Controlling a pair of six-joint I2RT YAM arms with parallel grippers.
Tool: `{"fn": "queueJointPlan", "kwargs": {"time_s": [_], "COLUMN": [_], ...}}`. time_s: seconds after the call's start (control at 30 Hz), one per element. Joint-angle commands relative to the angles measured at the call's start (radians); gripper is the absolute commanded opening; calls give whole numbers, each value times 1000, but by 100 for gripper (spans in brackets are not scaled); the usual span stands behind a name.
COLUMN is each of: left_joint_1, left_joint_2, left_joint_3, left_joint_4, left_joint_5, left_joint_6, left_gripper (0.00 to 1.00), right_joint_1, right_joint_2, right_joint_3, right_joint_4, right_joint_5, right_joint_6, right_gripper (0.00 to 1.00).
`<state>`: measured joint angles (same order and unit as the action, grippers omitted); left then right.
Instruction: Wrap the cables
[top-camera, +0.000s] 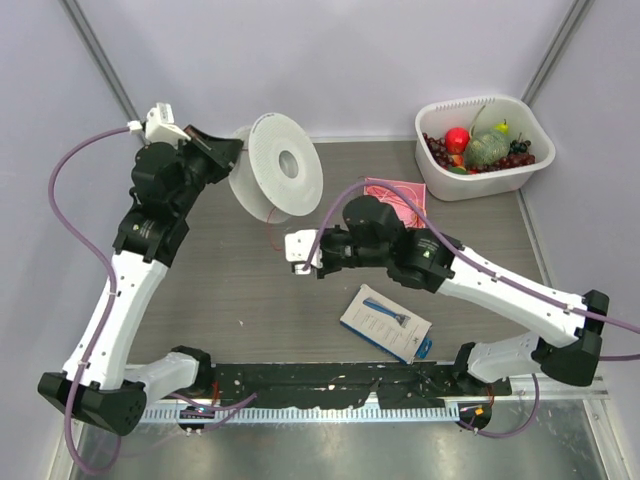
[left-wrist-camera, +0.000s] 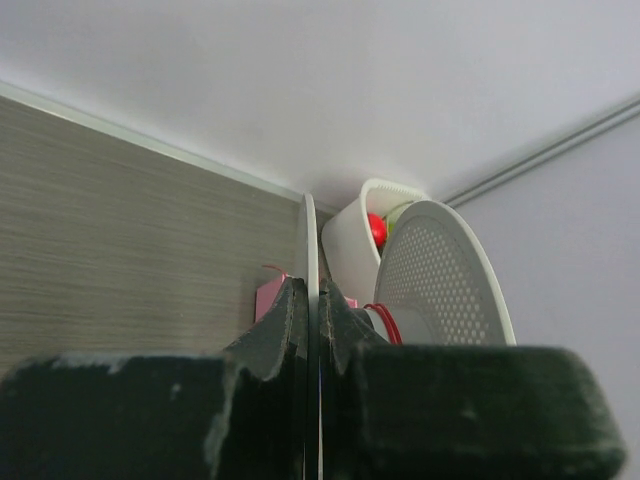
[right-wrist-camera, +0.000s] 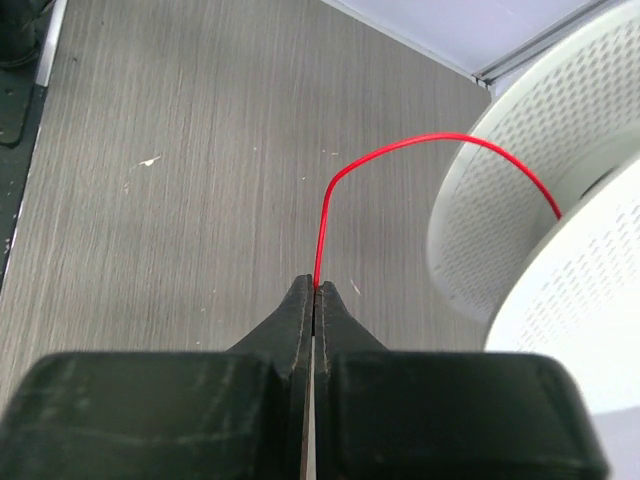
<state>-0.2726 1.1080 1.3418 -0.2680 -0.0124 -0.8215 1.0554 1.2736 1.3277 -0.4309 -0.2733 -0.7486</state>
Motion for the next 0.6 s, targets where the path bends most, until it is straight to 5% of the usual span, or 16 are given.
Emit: {"fn": "queueJointPlan", "kwargs": {"time_s": [0.0, 0.57], "left_joint_1": [-53, -178], "left_joint_2": [-17, -68], "left_joint_3": [-16, -159], "left_joint_4": [56, 30], "left_joint_5": [-66, -127], "left_joint_6": [47, 223], "left_gripper": [0, 0], "right_joint_1": [61, 118], "right_joint_2": [61, 207], "right_joint_3": [126, 390], "right_joint_4": [-35, 26], "right_joint_5": [141, 493], "right_joint_6": [29, -118], "right_gripper": [1, 1]}}
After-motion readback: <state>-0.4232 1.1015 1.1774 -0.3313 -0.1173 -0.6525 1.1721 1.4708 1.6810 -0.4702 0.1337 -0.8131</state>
